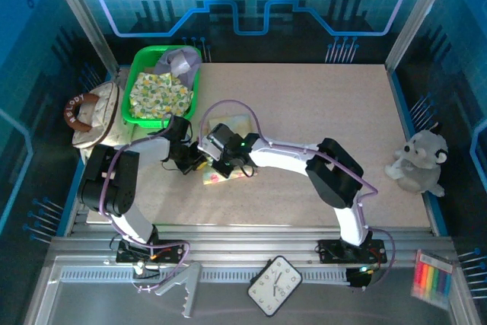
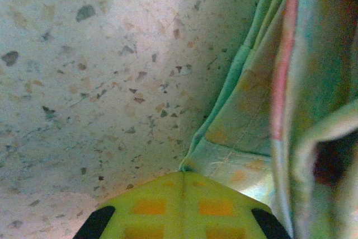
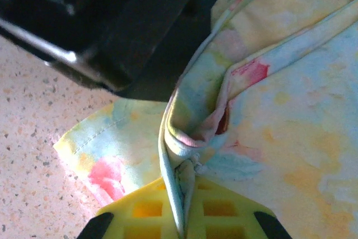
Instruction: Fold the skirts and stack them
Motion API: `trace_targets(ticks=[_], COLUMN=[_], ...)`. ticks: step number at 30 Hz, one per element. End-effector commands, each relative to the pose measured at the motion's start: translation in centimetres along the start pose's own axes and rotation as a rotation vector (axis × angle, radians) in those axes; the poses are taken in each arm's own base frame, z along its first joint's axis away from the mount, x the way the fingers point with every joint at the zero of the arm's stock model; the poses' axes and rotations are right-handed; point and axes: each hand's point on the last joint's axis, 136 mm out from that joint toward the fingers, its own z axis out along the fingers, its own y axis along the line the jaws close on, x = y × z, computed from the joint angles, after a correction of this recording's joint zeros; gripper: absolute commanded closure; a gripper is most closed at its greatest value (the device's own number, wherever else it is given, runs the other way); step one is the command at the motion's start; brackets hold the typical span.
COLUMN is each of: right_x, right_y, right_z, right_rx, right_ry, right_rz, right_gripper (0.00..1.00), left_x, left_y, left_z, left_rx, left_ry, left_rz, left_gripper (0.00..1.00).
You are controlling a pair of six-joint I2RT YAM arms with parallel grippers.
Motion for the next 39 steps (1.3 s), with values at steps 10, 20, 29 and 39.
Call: trace_targets(ticks=[10,20,29,39], right_x=[-0.9,-2.6,1.5,5.5], right_y=[2.6,-7.5,-15.0,-10.1], right_z=[-2.7,-7.5,-0.7,-0.8], right_rx=[-0.178,-0.071,0.054,-0.023], right_ry=[-0.025,-0.133,0.142,0.232], right_rz=[0.002,0.332,0.577,0.919], right_gripper=[0.72,0.47,0.98,0.98], left_x=[0.7,-1.1,-1.3,-2.6], left_y=[3.1,3.5,-2.6,-5.2], left_z=[-1.3,-7.3,-3.6,1.5], left_rx=[-0.150,-0.255,0.044,-0.049], left_ry=[0.014,-0.139,-0.015,0.048], left_rz=[-0.025,0.036,-0.001,0.127], left_gripper=[0.85,0.72,0.77,0.79])
